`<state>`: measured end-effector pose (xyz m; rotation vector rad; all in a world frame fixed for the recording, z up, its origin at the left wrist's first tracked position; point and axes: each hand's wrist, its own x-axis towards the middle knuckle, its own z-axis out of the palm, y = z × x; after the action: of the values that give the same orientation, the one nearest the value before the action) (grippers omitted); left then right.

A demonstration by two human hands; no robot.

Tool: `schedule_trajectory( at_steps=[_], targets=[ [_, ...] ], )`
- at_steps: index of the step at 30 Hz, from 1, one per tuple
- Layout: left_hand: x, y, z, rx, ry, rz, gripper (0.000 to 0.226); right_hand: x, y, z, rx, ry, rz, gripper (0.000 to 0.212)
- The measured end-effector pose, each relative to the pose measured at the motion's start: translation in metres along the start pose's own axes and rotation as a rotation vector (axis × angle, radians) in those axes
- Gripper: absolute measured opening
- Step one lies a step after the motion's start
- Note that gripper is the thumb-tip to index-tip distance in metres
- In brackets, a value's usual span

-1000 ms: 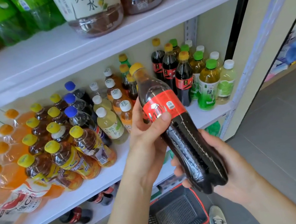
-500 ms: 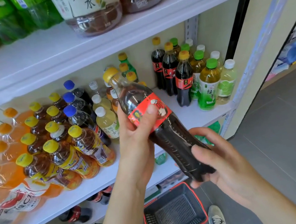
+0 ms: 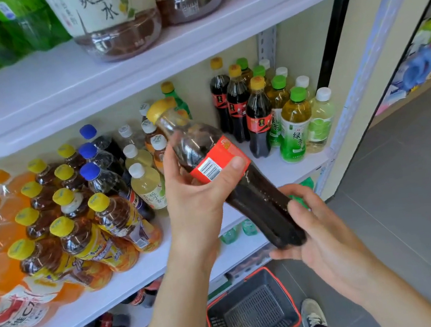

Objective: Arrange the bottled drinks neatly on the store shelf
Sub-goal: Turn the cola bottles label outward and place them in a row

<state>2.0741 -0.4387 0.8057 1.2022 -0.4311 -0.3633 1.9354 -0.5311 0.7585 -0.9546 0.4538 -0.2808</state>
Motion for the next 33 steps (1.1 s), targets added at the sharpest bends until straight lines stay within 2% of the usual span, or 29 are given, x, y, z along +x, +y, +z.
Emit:
schedule_trajectory(
  at_steps=[3, 5, 8, 13, 16, 20, 23, 26, 28, 30, 33],
  targets=[
    [0.003, 0.000, 0.003, 0.001, -0.030, -0.028, 0.073, -0.002, -0.004, -0.001, 0.028, 0.021, -0.030, 0.043],
    [0.006, 0.001, 0.003, -0.034, -0.063, -0.059, 0.081, -0.005, -0.007, -0.001, 0.034, -0.017, -0.008, 0.050],
    [0.010, 0.006, 0.000, -0.127, -0.151, -0.157, 0.093, -0.006, -0.008, -0.003, 0.087, -0.027, 0.021, 0.038],
    [0.008, 0.003, -0.003, -0.212, -0.227, -0.245, 0.063, -0.004, -0.007, -0.005, 0.180, -0.031, 0.090, 0.045],
    [0.007, 0.003, -0.004, -0.199, -0.228, -0.276, 0.069, -0.003, -0.005, -0.005, 0.220, -0.035, 0.139, 0.051],
    [0.007, 0.003, -0.005, -0.170, -0.195, -0.224, 0.075, -0.001, -0.008, -0.006, 0.220, -0.065, 0.191, 0.044],
    [0.005, 0.002, -0.003, -0.158, -0.138, -0.142, 0.077, 0.003, -0.009, -0.005, 0.175, -0.052, 0.213, 0.048],
    [0.003, 0.004, -0.001, -0.091, -0.077, -0.032, 0.089, 0.009, -0.005, -0.008, 0.020, 0.023, 0.092, 0.047],
    [0.001, 0.005, 0.002, -0.009, -0.061, 0.034, 0.092, 0.010, -0.003, -0.007, -0.207, 0.017, -0.020, 0.045],
    [-0.002, 0.005, 0.004, 0.031, -0.054, 0.061, 0.092, 0.011, -0.002, -0.004, -0.494, 0.022, -0.113, 0.053],
    [-0.006, 0.003, 0.005, 0.037, -0.064, 0.053, 0.095, 0.015, 0.002, 0.001, -0.802, 0.116, -0.231, 0.061]
  ],
)
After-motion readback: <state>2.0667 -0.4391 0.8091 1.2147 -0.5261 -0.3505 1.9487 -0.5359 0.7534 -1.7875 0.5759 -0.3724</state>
